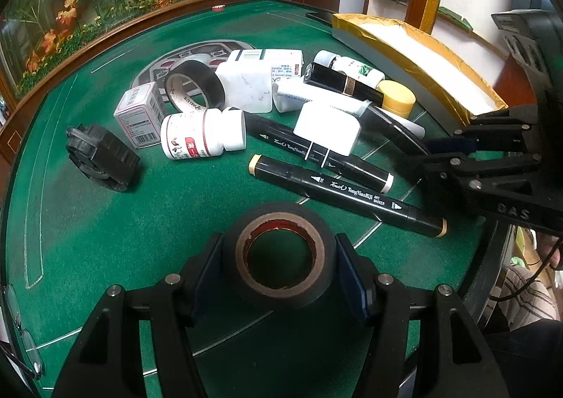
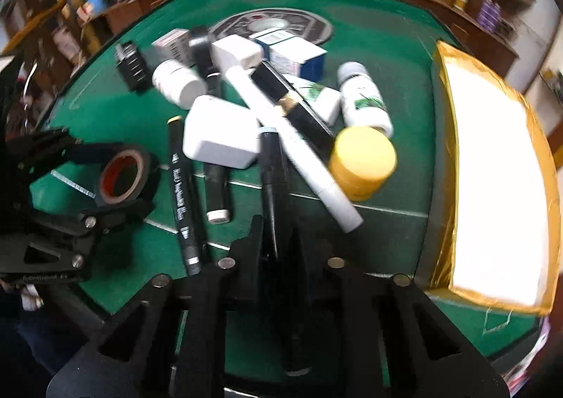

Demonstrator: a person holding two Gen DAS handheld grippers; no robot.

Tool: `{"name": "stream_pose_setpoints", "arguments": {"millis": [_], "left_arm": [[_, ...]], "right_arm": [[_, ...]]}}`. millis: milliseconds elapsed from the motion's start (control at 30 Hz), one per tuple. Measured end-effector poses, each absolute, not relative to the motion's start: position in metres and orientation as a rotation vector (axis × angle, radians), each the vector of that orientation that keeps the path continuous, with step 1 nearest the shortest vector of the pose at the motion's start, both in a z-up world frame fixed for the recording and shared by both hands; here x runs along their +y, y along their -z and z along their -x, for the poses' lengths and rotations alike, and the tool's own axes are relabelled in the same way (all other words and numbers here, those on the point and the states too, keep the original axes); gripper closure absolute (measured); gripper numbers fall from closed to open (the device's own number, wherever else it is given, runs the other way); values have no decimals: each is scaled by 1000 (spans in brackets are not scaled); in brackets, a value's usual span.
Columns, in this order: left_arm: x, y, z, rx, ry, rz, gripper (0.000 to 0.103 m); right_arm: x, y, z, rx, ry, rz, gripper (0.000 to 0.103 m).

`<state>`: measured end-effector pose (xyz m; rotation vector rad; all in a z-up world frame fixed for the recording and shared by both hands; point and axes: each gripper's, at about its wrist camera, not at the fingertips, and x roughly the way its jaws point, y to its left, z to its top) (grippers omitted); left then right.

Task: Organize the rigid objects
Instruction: 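Carry tape and marker to the white tray while the right tool releases the marker inside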

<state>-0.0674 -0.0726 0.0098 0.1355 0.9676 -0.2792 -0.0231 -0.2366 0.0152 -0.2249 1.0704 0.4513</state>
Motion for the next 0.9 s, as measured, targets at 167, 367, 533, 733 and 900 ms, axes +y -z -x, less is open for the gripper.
{"name": "stream_pose_setpoints", "arguments": {"millis": [167, 367, 533, 733, 900], "left_arm": [[-68, -14, 66, 957, 294, -99, 41], [-72, -31, 63, 906, 319, -60, 41], [-90, -48, 58, 847, 348, -79, 41], [-111, -61, 46, 815, 376, -93, 41], [-128, -75, 36, 789, 407, -98, 41]], "right_arm": [[-242, -32, 29, 1023, -472, 172, 89], [-260, -42, 29, 974, -485, 40, 89], [-275, -49, 26, 944, -485, -50, 89], [-301, -64, 27, 861, -466, -147, 89], [-327, -77, 25, 805, -428, -223, 89]]}}
